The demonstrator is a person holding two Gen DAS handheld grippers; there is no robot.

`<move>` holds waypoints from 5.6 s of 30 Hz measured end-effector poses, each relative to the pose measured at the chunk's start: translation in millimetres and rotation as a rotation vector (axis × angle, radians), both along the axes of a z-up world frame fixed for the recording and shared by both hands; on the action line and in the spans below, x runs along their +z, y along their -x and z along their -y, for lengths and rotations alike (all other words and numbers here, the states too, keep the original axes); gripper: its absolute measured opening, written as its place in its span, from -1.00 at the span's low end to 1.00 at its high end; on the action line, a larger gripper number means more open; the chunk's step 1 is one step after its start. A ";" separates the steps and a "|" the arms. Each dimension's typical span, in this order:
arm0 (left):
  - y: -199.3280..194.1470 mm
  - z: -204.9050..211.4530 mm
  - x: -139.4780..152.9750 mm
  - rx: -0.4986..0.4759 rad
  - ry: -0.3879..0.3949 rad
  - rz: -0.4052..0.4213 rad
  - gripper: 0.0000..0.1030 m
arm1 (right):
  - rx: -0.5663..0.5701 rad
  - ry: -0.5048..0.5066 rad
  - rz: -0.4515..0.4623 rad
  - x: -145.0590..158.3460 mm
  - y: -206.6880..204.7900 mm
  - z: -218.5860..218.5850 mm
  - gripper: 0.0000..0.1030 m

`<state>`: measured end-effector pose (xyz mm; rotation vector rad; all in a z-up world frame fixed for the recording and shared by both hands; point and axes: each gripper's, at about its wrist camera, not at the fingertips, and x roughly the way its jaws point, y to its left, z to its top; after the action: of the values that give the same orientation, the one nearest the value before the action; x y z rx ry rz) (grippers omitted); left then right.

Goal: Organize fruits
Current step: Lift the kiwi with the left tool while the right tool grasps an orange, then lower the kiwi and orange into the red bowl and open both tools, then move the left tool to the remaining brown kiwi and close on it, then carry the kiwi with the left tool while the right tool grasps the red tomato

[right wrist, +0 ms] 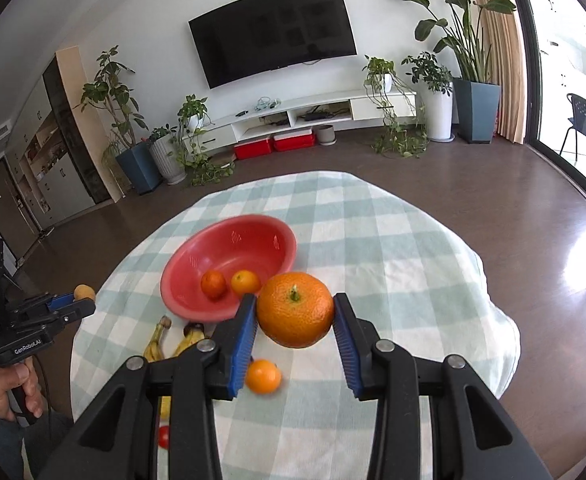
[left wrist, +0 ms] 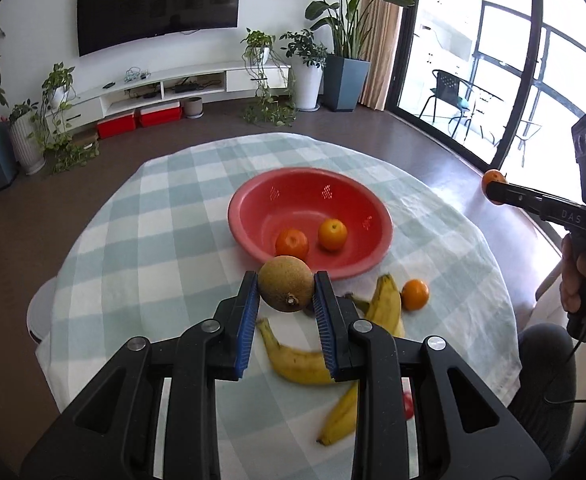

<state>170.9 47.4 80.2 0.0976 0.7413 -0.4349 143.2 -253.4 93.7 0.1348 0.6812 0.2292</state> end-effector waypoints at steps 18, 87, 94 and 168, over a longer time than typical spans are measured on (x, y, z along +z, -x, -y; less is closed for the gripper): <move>-136.7 79.1 -72.1 -0.057 -0.175 -0.136 -0.50 | 0.160 0.057 -0.217 -63.7 -142.4 -86.0 -0.21; 147.3 28.5 -119.0 0.003 -0.005 -0.106 0.66 | 0.180 0.013 -0.166 -109.3 97.5 -91.4 0.27; 137.9 34.8 -127.4 -0.028 -0.003 -0.140 0.24 | 0.215 0.037 -0.172 -112.7 96.3 -98.6 0.15; 124.4 23.6 -137.9 0.015 0.019 -0.176 -0.54 | 0.311 0.087 -0.218 -123.3 102.0 -122.6 -0.30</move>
<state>46.5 23.8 -57.7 0.0356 0.9102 -0.4397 41.2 -130.8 -29.6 -0.0317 0.9282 0.4877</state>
